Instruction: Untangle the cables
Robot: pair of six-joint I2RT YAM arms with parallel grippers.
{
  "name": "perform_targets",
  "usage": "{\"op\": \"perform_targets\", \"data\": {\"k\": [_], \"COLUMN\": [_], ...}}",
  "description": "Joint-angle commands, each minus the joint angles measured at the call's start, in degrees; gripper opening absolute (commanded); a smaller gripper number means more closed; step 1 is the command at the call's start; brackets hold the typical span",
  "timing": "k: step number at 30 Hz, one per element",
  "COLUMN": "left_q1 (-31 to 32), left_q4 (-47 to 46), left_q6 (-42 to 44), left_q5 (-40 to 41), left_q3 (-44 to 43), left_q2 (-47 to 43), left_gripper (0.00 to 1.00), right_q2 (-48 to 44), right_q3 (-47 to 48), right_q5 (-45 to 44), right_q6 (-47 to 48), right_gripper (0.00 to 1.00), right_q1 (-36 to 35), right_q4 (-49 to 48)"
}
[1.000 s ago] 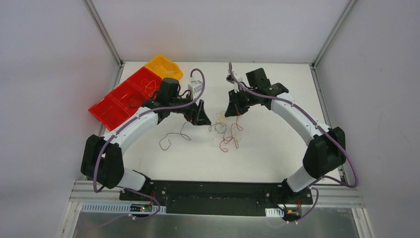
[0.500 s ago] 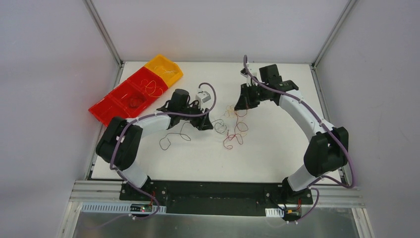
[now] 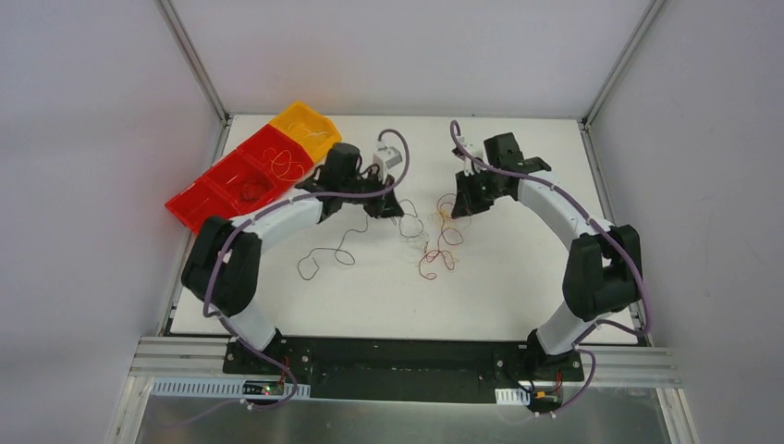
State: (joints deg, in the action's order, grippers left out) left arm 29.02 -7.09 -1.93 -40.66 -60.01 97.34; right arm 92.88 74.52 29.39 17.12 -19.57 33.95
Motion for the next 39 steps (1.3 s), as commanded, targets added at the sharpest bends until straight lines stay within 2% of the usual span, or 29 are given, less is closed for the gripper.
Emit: {"op": "perform_targets", "data": {"k": [1, 7, 12, 17, 24, 25, 27, 30, 31, 33, 36, 38, 39], "left_q1": [-6.18, -23.34, -31.93, -33.19, -33.49, -33.73, -34.58, -35.46, -35.75, -35.94, -35.93, -35.95, -35.96], "left_q4": [5.42, 8.26, 9.51, 9.8, 10.4, 10.44, 9.6, 2.74, 1.03, 1.0, 8.33, 9.53, 9.55], "left_q6": [-11.57, -22.88, -26.3, -26.12, -27.56, -28.3, -30.84, -37.39, -39.48, -40.12, -34.58, -34.43, -35.16], "left_q5": [-7.34, -14.21, -17.7, -19.79, -21.1, -21.58, -23.46, -26.12, -26.61, -27.15, -25.87, -24.78, -24.19], "left_q3": [-12.4, -28.85, -35.38, -34.39, -29.23, -29.31, -29.96, -29.9, -29.75, -30.15, -30.93, -29.8, -29.37], "left_q2": [-12.74, -14.81, -15.61, -19.27, -23.57, -24.1, -25.27, -27.12, -27.6, -27.62, -26.31, -24.99, -24.16], "left_gripper": [0.0, 0.0, 0.0, 0.0, 0.0, 0.0, 0.0, 0.0, 0.0, 0.0, 0.0, 0.0, 0.0], "right_q2": [5.97, 10.76, 11.01, 11.25, 9.35, 8.37, 6.82, 4.95, 4.68, 4.06, 0.85, -1.99, -3.02], "right_q3": [-5.11, -9.29, -8.96, -7.51, -1.23, -0.96, -0.59, -0.57, -0.62, 0.17, 1.85, 1.87, 1.92], "right_q5": [-11.17, -19.53, -22.06, -23.33, -13.08, -12.63, -11.99, -12.07, -12.23, -11.46, -3.1, 1.01, 2.37], "right_q6": [10.96, 19.59, 22.2, 23.0, 20.53, 19.99, 19.26, 19.35, 19.49, 19.52, 18.12, 16.89, 16.6], "right_gripper": [0.0, 0.0, 0.0, 0.0, 0.0, 0.0, 0.06, 0.09, 0.17, 0.42, 0.73, 0.88, 0.91], "right_q1": [3.82, 8.43, 10.54, 11.38, 12.07, 12.02, 12.01, 12.01, 12.01, 12.01, 11.66, 9.34, 6.8], "right_q4": [1.61, 1.61, 3.64, 6.33, 14.85, 14.85, 15.04, 15.87, 16.02, 16.5, 14.96, 10.13, 7.28]}}
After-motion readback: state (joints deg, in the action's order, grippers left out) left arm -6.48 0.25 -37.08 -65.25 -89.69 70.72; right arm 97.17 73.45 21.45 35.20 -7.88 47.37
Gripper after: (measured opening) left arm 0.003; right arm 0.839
